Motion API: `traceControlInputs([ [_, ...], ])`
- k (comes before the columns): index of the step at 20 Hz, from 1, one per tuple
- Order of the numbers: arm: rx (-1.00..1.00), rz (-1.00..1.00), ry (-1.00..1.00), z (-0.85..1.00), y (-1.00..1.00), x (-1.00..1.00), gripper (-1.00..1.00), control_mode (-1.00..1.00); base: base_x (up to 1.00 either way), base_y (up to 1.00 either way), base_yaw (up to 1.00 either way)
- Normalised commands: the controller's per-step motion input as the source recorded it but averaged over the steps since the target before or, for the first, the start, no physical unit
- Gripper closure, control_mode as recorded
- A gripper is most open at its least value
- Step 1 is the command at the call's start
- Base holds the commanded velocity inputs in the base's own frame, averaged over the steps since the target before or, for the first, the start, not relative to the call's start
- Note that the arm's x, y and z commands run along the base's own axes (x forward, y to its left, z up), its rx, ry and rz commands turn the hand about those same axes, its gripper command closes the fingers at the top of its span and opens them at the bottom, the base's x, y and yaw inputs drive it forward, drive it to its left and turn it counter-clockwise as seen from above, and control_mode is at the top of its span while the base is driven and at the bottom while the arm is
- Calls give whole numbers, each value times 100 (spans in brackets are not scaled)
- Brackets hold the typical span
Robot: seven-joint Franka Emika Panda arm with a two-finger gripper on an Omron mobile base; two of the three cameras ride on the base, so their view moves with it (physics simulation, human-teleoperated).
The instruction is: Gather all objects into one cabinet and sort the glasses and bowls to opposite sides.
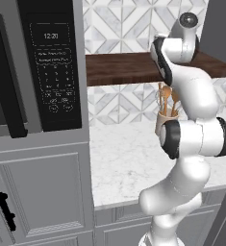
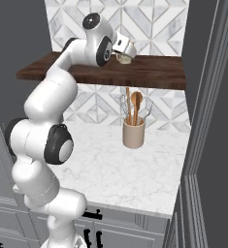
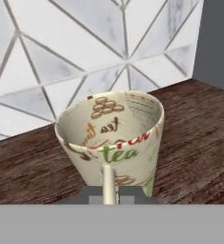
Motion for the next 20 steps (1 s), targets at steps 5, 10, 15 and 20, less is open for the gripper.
traceControlInputs([
  [5, 0, 5, 0, 22, -1, -97, 100, -100, 0, 0, 0],
  [10, 0, 15, 0, 9, 2, -100, 100, -100, 0, 0, 0],
  [15, 0, 12, -3, 20, 21, -100, 100, -100, 0, 0, 0],
  [20, -1, 10, 0, 16, 58, -100, 100, -100, 0, 0, 0],
])
